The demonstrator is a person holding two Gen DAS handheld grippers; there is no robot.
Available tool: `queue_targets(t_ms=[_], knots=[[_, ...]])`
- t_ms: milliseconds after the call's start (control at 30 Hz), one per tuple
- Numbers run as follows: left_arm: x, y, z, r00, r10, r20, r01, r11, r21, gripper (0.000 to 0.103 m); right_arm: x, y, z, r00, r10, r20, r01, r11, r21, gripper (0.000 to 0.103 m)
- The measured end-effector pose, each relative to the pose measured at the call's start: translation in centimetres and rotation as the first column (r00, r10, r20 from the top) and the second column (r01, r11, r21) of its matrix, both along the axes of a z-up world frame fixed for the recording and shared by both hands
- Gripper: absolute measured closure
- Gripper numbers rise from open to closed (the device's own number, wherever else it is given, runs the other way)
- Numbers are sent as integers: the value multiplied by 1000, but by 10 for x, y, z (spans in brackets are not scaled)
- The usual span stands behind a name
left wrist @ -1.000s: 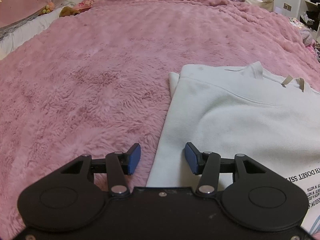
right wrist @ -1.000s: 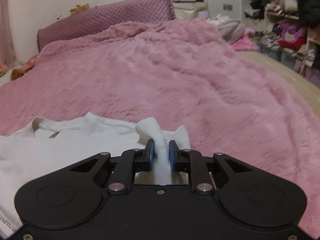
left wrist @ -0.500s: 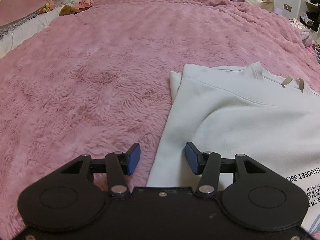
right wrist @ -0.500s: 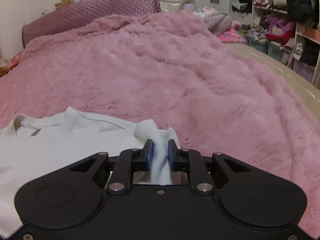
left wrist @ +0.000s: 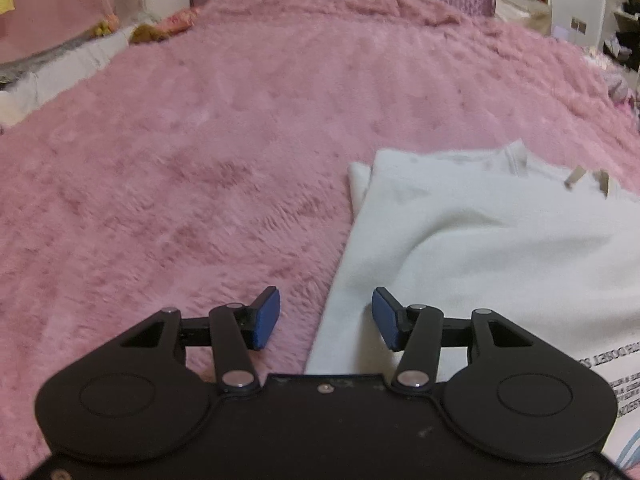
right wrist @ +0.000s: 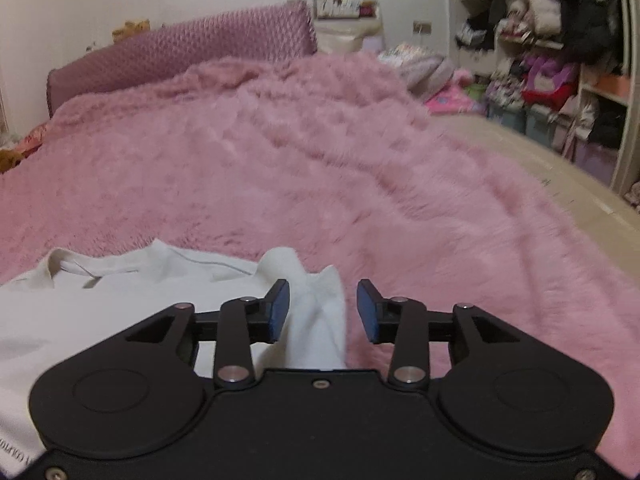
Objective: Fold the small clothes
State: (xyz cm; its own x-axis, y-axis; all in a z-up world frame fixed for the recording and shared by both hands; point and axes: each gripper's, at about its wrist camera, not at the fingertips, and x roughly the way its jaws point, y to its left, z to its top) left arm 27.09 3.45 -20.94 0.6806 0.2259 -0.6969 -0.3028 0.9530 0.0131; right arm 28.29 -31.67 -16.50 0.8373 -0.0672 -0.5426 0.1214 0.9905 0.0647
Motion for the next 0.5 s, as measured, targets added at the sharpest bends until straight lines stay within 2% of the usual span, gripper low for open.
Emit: queue_targets(t_ms=[67, 133, 200, 233, 367, 500], knots=[[-7, 2, 6, 999, 7, 37, -6, 1000, -15, 50, -13, -3, 3, 1000, 0, -1, 0, 1000, 22, 69], [-7, 2, 6, 999, -2, 37, 3, 1000, -29, 50, -21, -5, -4, 999, 20, -37, -18, 998, 57, 69], [0, 1, -3, 999, -5, -31, 4, 1000, -25, 47, -16, -3, -22, 989, 25, -144, -18, 999, 48, 70], [7, -1, -13, 995, 2, -100, -3, 1000, -8, 46, -12, -3, -30, 983, 22, -182, -15, 999, 44, 70], [8, -1, -16, 996, 4, -91, -4, 1000, -2, 45, -7, -5, -32, 986, 8, -165, 2, 998, 59, 68], [-14, -1, 1, 999, 6, -53, -6, 1000, -13, 47, -35, 2, -14, 992, 9, -128, -1, 998, 62, 68]])
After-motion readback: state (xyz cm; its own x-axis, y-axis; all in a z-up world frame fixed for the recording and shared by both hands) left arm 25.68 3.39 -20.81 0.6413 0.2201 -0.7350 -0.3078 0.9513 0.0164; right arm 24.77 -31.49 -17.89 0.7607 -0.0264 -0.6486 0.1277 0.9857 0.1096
